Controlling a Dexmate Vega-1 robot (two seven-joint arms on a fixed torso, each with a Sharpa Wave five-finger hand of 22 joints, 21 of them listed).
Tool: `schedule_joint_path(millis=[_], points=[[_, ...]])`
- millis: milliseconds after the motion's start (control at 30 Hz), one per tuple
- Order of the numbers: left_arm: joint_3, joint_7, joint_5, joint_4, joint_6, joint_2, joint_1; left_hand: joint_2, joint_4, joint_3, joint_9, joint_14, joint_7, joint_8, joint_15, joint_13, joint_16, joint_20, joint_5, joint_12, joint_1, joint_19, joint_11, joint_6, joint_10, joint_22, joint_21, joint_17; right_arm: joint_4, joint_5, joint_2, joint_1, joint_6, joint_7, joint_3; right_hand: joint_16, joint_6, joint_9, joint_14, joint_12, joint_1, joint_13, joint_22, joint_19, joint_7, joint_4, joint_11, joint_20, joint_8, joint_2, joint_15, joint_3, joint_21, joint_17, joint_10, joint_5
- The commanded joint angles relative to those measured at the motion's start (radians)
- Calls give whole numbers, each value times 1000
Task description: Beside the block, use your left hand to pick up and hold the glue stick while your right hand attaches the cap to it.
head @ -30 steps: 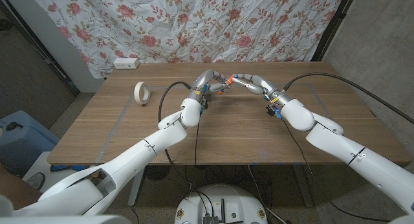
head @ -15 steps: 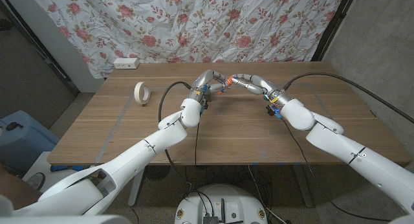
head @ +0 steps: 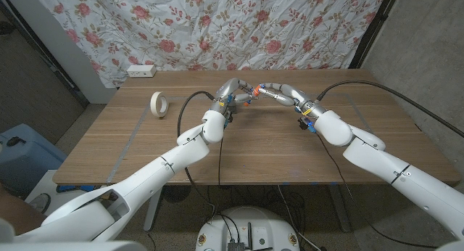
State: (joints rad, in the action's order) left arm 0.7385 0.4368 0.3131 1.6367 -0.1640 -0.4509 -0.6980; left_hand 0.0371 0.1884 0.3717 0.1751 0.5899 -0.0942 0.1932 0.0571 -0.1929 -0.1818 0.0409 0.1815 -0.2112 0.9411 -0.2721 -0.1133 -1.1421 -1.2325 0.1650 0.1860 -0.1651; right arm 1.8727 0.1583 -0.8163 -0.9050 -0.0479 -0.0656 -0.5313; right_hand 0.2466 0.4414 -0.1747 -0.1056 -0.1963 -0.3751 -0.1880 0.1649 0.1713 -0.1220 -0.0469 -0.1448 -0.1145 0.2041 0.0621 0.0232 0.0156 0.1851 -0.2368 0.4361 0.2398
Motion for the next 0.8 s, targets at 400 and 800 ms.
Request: schedule_joint_path(millis=[400, 800], points=[[1, 1, 9, -4, 0, 3, 4, -142, -13, 18, 33, 20, 41, 26, 159, -3, -8, 9, 0, -6, 24, -19, -102, -92, -126, 2, 6, -6, 7, 7, -5, 15, 24, 34, -13, 4, 17, -5, 0, 0, 12, -3, 3, 0, -2, 2, 3, 2, 0, 8, -8, -5, 2, -2, 4, -1], [5, 14, 21, -22, 16, 9, 15, -150, -12, 22, 41, 29, 46, 30, 167, -5, -9, 14, 0, -8, 37, -27, -102, -90, -131, 2, 7, -7, 4, 10, -5, 23, 30, 40, -18, 3, 16, -5, 4, 1, 21, -3, 3, -4, 1, -1, 5, 4, -2, 10, -9, -8, 1, -3, 3, -1]])
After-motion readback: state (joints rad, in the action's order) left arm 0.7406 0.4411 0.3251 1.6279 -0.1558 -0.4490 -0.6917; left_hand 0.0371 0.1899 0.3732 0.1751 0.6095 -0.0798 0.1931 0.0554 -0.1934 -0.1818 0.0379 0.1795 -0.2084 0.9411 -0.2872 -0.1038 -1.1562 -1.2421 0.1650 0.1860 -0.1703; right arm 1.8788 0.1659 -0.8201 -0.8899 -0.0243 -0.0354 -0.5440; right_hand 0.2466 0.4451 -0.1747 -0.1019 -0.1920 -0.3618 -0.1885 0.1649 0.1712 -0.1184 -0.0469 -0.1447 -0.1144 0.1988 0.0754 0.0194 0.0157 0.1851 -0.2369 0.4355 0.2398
